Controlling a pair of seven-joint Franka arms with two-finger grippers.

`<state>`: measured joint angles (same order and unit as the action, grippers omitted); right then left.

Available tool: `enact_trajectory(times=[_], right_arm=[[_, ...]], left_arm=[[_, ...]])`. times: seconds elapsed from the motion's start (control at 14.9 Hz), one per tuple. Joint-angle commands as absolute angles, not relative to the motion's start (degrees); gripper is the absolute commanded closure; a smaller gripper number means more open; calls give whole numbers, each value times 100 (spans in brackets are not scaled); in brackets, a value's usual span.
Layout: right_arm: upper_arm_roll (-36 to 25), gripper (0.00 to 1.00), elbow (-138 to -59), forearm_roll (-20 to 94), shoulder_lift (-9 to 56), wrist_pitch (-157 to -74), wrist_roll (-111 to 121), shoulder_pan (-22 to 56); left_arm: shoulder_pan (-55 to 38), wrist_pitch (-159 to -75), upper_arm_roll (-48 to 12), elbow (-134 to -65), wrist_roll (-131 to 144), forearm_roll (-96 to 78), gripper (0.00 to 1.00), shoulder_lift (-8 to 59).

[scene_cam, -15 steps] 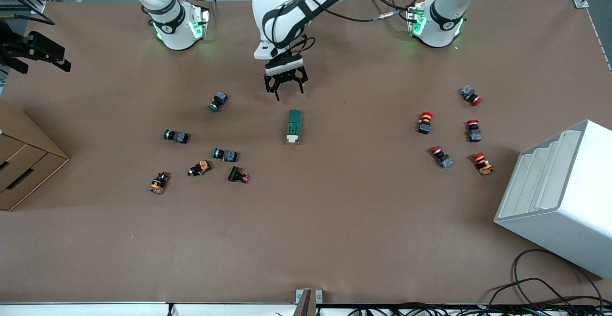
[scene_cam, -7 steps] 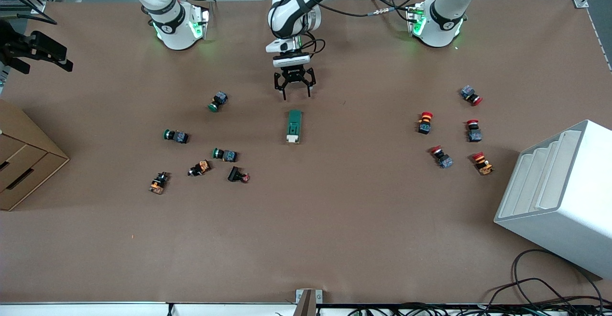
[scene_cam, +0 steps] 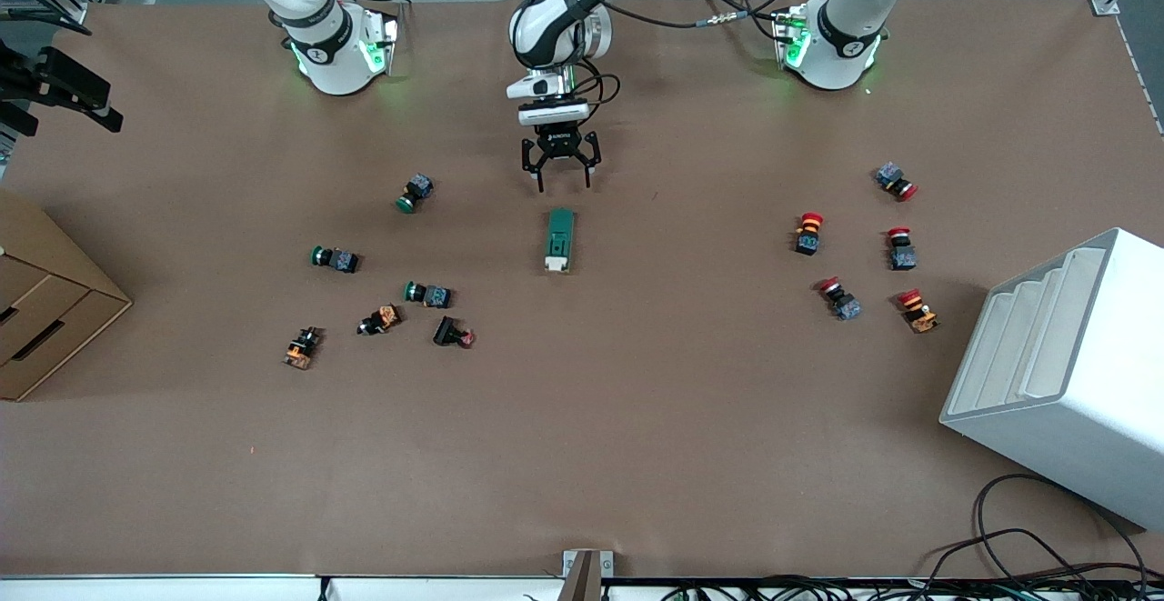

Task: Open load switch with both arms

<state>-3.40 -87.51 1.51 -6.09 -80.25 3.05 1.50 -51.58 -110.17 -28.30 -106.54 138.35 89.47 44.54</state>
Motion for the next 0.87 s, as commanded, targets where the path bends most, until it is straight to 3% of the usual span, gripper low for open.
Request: enact_trajectory(times=[0.0,0.33,0.8], right_arm=[[-343,0,-8745,150,-563,-8086,246,167],[-352,0,-8684,202,218,-8209,308,123],[-325,0,-8868,211,378,-8235,-1007,569]], left_arm=[[-5203,-10916,-2734,-10582,13852,9325,4,4605],[-5238,-10811,-2655,-10582,13895,9657,4,4720],[-5291,-10767,-2593,-10293,14334,9905,4,4991]])
